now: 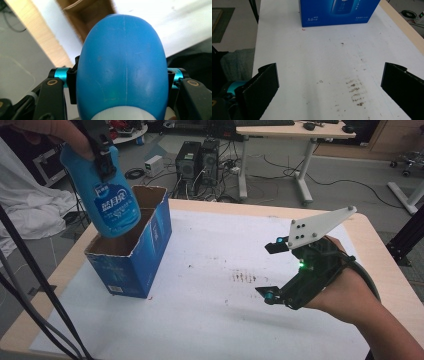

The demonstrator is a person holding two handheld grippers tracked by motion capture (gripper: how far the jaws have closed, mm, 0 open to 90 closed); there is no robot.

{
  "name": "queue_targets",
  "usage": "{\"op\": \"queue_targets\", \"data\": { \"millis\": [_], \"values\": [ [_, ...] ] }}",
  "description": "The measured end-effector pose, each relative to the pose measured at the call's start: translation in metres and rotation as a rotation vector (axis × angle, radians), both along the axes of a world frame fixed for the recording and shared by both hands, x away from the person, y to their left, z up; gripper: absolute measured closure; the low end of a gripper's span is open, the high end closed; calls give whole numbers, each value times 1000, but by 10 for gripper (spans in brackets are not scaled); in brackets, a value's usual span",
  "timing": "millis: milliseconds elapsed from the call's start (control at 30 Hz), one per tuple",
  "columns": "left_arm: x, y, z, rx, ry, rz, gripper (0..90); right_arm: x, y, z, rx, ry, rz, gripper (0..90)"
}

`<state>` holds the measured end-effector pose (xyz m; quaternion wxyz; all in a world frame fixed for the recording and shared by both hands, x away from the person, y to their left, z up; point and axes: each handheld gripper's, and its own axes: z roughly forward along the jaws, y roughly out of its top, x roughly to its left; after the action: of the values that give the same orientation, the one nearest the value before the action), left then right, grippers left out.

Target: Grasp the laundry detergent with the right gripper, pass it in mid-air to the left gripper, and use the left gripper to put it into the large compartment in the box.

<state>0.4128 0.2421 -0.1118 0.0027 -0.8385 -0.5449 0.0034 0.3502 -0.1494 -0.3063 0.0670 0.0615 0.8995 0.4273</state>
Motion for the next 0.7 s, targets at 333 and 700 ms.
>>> {"op": "queue_targets", "data": {
  "millis": [333, 700],
  "values": [
    [13, 12, -36, 10, 51, 37, 392, 1, 3, -2, -18, 2, -8, 6],
    [25, 7, -96, 10, 89, -87, 392, 1, 2, -4, -28, 5, -22, 6]
  ]
}}
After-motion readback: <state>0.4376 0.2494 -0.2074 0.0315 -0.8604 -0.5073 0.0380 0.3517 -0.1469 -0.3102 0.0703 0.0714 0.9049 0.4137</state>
